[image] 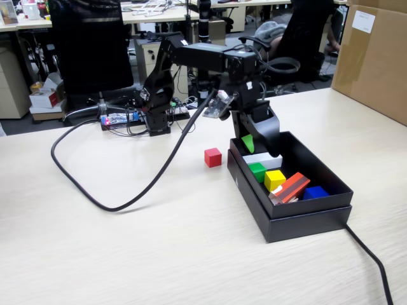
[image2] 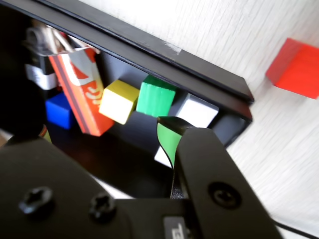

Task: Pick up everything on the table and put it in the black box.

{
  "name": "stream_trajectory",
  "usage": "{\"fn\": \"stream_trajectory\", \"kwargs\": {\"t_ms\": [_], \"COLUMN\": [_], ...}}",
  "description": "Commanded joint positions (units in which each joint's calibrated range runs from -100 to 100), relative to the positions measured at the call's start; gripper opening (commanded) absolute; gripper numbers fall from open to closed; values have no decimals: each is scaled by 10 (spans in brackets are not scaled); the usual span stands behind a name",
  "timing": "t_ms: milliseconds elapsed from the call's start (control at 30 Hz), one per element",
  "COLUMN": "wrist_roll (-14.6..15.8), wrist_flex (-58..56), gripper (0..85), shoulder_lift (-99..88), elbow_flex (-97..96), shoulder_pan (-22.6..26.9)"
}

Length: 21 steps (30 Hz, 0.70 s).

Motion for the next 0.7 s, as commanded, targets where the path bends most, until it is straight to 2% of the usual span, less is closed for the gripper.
{"fn": "stream_trajectory", "kwargs": {"t_ms": [0, 400, 667], "wrist_roll": [-4, -4, 14], "wrist_flex": [15, 15, 15], "gripper": [444, 467, 488], "shoulder_lift": [-132, -391, -489], "elbow_flex": [6, -236, -410], "shoulder_pan": [-5, -44, -36]}}
